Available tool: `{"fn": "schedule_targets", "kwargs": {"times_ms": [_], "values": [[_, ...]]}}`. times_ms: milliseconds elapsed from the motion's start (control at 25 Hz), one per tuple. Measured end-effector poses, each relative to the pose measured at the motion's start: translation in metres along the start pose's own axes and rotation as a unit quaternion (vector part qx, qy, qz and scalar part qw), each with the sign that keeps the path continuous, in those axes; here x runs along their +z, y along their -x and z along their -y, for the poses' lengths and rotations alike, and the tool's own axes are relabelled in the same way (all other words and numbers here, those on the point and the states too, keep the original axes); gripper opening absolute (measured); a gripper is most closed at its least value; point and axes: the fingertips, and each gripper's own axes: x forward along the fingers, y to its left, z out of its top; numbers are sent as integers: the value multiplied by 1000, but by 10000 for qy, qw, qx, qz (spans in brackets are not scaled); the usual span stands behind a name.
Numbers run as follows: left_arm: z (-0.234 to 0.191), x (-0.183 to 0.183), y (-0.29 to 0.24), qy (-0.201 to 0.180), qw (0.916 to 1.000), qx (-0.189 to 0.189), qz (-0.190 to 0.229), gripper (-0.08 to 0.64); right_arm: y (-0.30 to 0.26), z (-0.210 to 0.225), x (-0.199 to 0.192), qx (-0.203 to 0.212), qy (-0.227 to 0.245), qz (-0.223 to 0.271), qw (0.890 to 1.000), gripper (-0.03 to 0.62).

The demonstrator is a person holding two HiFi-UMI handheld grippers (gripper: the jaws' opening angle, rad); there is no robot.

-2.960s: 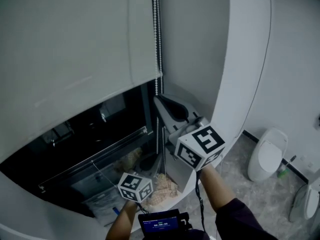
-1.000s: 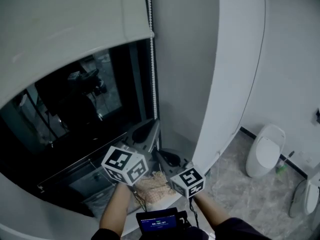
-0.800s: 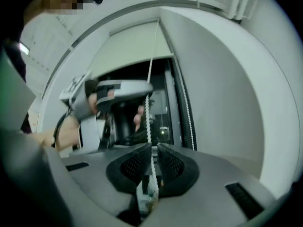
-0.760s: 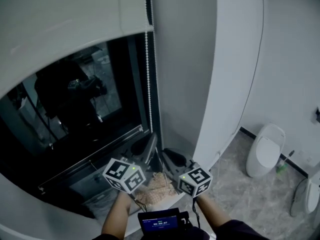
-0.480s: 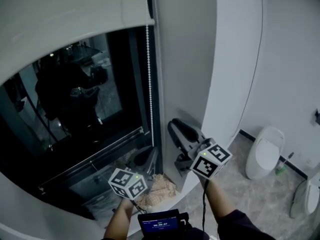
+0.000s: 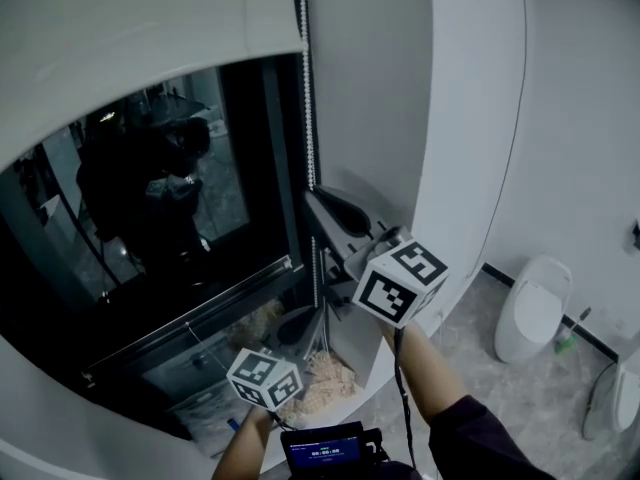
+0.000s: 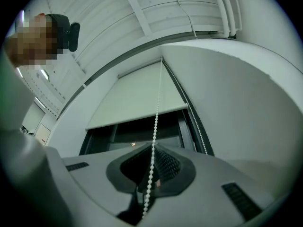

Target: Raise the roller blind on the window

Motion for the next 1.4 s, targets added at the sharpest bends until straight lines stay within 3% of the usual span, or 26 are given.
{"fn": "schedule_targets", "kwargs": {"times_ms": [280,400,520,880,1040,1400], "values": [[-5,-4,11,87,9999,-24,-44,8,12,1,-8,-158,380,44,9991,18],[-14,7,18,406,9990,-50,203,8,27,8,-24,-306,429,-92,9986,15],[-19,42,21,515,9971,-47,560,8,42,12,-55,-409,447,-408,9973,15],[3,149,-13,-246,9922,-385,1161,8,86,0,-147,-531,43,-944,9941,15],[12,158,-29,-514,9920,-376,1086,8,97,-7,-160,-548,-103,-958,9938,15],[17,156,-35,-241,9924,-593,1047,8,107,-8,-155,-574,-171,-883,9943,14]]}}
